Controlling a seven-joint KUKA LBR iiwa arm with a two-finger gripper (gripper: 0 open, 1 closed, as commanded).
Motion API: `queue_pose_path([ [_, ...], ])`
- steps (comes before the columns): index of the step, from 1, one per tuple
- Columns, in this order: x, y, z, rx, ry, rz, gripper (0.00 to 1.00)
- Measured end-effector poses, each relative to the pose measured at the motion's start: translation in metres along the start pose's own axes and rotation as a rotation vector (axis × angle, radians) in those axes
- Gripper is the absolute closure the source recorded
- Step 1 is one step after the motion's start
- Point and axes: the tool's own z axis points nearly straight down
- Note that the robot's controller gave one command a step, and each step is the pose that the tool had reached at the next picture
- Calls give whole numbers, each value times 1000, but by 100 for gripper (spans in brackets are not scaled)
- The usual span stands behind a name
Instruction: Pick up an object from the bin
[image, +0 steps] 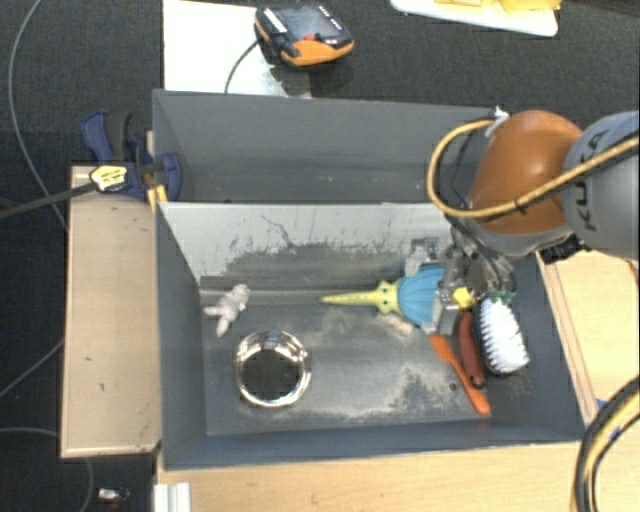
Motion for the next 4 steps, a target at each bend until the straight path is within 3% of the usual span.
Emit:
queue_pose_path([
  [1, 4, 3, -8, -2, -3, 361, 0],
  [2, 2, -6, 3, -1, 0, 65, 0],
  [3, 1, 12, 80, -2, -3, 428, 0],
  [4, -2, 14, 79, -1, -17, 271, 100],
])
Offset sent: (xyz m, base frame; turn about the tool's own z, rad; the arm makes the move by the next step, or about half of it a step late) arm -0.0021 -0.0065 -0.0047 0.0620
